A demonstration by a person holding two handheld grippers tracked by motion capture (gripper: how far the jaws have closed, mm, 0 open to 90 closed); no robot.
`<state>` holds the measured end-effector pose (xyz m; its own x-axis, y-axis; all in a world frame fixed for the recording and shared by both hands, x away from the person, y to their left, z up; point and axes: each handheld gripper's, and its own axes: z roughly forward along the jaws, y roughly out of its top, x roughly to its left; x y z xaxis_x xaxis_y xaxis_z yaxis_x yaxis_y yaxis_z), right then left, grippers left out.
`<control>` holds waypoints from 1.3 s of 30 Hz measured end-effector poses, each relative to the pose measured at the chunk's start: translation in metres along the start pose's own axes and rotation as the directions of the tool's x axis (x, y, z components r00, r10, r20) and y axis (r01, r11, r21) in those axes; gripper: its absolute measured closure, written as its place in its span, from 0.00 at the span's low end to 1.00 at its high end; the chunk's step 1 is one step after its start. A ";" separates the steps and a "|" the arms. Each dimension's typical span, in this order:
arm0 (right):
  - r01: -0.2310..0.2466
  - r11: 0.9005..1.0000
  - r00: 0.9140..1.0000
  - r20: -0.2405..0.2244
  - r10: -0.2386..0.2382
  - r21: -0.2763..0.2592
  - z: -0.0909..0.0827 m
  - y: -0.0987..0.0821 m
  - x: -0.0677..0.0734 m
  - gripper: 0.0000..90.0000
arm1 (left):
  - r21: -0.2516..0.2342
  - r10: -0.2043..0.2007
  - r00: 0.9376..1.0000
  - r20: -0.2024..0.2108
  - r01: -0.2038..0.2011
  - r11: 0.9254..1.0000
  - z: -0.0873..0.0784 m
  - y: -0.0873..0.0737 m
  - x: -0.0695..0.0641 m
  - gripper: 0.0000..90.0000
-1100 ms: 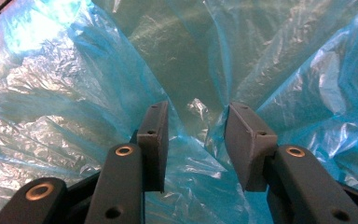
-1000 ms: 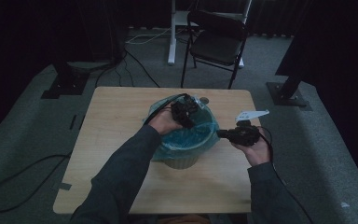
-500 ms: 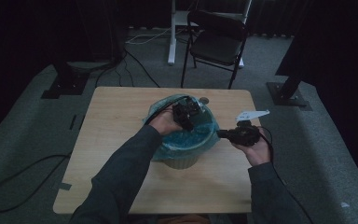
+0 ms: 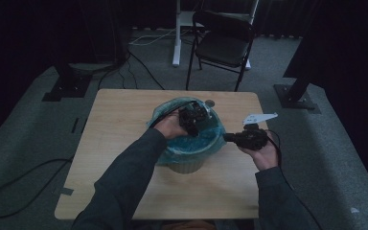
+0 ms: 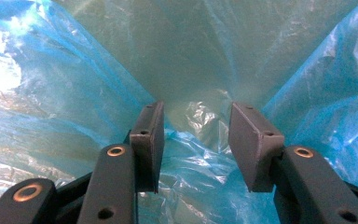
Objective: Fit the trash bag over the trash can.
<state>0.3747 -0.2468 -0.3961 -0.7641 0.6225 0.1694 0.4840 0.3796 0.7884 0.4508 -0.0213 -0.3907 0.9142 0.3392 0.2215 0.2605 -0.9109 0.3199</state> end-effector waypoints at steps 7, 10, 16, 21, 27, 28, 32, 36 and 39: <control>0.001 1.000 1.000 0.001 -0.001 0.001 0.000 0.000 0.000 1.00 | -0.042 -0.017 1.000 -0.024 0.016 0.999 -0.008 -0.001 0.002 0.62; 0.002 1.000 1.000 0.002 -0.002 0.000 0.000 -0.001 0.000 1.00 | -0.086 -0.028 0.999 -0.034 0.025 0.996 -0.015 -0.002 0.003 0.63; 0.003 1.000 1.000 0.001 -0.003 -0.003 0.000 0.000 0.001 1.00 | -0.194 -0.075 0.996 -0.039 0.066 0.979 -0.033 -0.008 0.005 0.63; 0.004 1.000 1.000 -0.003 -0.004 -0.003 0.002 0.001 0.002 1.00 | -0.287 -0.120 0.990 -0.069 0.096 0.953 -0.048 -0.022 0.007 0.63; 0.007 1.000 1.000 -0.006 -0.007 -0.003 0.003 0.001 0.003 1.00 | -0.370 -0.159 0.982 -0.102 0.111 0.922 -0.064 -0.041 0.009 0.63; 0.006 1.000 1.000 -0.007 -0.006 -0.002 0.002 0.001 0.003 1.00 | -0.381 -0.170 0.980 -0.106 0.118 0.917 -0.066 -0.045 0.009 0.63; 0.007 1.000 1.000 -0.008 -0.007 -0.004 0.002 0.001 0.003 0.95 | -0.426 -0.213 0.971 -0.110 0.148 0.893 -0.074 -0.057 0.012 0.63; 0.004 1.000 1.000 -0.006 -0.004 -0.007 0.002 0.002 0.003 0.92 | -0.462 -0.245 0.962 -0.117 0.166 0.871 -0.083 -0.068 0.015 0.63; 0.002 1.000 1.000 0.000 -0.002 -0.013 0.002 0.002 0.003 0.84 | -0.473 -0.257 0.957 -0.135 0.166 0.865 -0.091 -0.076 0.015 0.62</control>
<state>0.3740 -0.2430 -0.3954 -0.7650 0.6217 0.1679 0.4768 0.3717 0.7965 0.4169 0.0740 -0.3277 0.7660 0.5905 0.2541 0.2301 -0.6209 0.7493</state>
